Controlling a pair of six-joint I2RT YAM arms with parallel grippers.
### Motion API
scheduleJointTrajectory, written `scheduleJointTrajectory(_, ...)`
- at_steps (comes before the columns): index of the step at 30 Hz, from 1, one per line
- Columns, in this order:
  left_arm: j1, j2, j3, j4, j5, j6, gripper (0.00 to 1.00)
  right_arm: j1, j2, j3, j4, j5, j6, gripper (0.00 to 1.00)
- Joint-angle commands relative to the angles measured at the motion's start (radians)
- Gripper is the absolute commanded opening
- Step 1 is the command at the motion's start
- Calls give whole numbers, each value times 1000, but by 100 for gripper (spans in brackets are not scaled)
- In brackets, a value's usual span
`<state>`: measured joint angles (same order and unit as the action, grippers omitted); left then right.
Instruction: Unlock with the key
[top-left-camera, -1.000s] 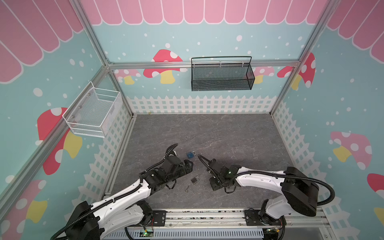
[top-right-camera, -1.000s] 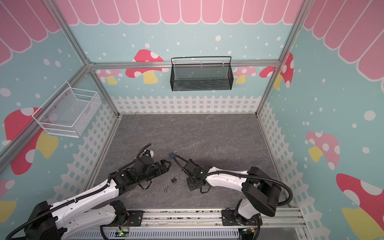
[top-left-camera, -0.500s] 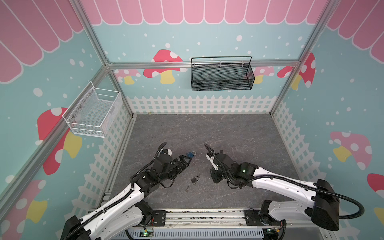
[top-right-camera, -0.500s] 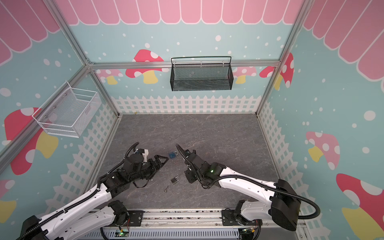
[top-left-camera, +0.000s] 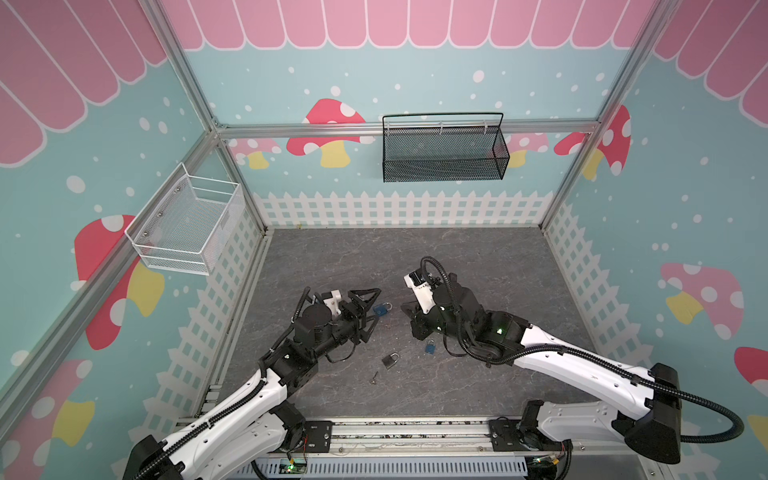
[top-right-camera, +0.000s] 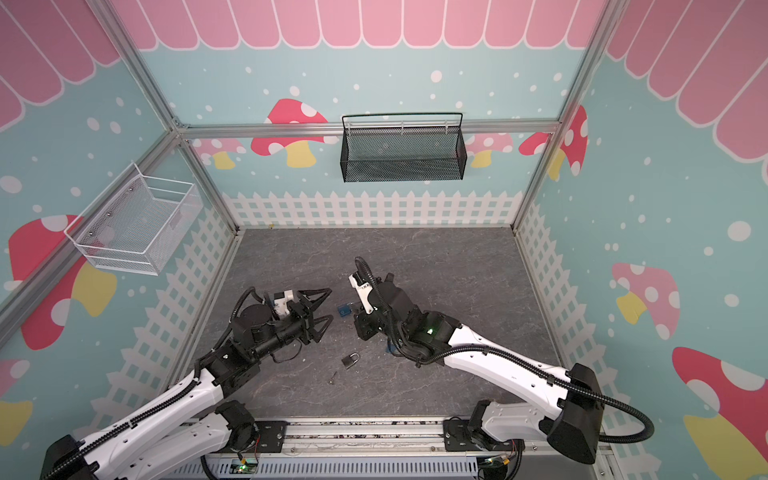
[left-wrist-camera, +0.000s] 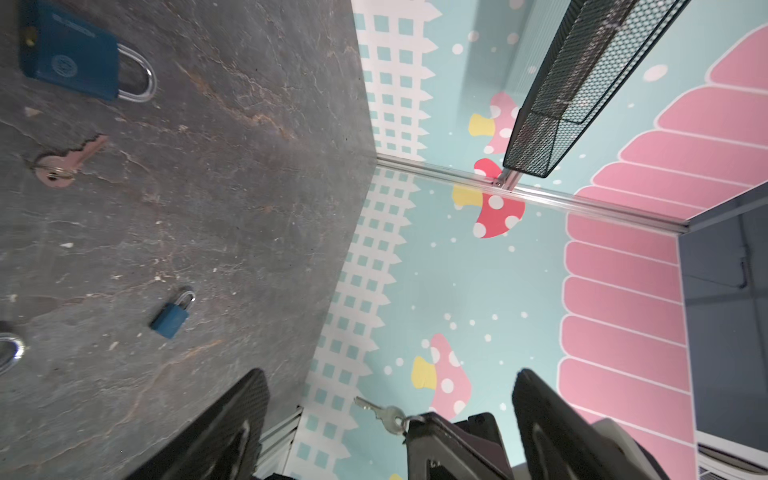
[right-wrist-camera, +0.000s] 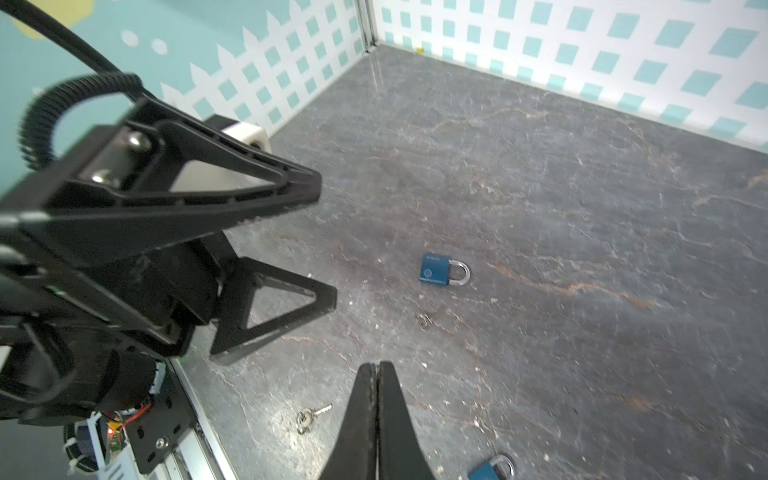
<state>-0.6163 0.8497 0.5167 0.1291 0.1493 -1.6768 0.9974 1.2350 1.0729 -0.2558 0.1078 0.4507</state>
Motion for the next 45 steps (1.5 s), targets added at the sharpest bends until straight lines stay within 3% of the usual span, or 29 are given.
scheduleJointTrajectory(1, -1, 20, 19, 65, -33, -120, 92, 6, 28, 21, 119, -38, 6, 0)
scheduleJointTrajectory(9, -47, 96, 14, 270, -89, -233, 90, 5, 55, 3, 265, -111, -7, 0)
scheduleJointTrajectory(13, -66, 132, 40, 293, -87, -247, 88, 5, 69, -5, 312, -147, -12, 0)
scheduleJointTrajectory(26, -74, 68, 24, 234, -171, -255, 65, 5, 37, -65, 322, -120, -18, 0)
scheduleJointTrajectory(37, -76, 73, 20, 221, -172, -265, 40, 5, 20, -60, 330, -98, -24, 0)
scheduleJointTrajectory(45, -76, 68, 2, 214, -173, -276, 27, 5, 20, -64, 331, -96, -29, 0)
